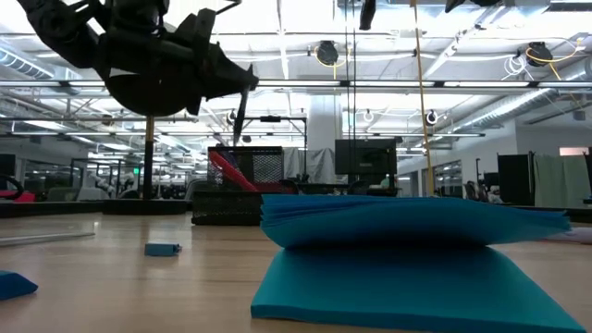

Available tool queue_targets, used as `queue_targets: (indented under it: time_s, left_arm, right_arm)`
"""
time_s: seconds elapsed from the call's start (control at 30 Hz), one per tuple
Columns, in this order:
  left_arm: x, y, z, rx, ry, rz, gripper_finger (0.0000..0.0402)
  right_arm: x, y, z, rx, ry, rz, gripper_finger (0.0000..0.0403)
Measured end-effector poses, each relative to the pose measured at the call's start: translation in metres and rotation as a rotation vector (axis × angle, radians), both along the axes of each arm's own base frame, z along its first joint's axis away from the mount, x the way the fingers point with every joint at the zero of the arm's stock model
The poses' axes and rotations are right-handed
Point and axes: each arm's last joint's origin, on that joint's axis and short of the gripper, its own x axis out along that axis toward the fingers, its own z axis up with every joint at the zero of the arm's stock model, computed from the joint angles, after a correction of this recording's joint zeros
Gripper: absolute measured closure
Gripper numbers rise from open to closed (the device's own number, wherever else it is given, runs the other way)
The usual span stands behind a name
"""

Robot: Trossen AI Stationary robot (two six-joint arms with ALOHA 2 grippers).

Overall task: Pick and place office supplies into organizer
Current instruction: Put the black pen into the desk organizer

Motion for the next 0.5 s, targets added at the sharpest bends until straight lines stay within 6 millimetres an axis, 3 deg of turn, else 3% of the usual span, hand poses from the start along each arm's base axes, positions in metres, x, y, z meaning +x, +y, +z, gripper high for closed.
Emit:
queue_targets:
  time_s: [0.5]
  left_arm:
    - [0.013,-0.001,-0.026,0.052,0.121,-0.103,0.0357]
  right_arm:
    - [0.003,0.012,-0.001,0.025,0.011,0.03,0.031]
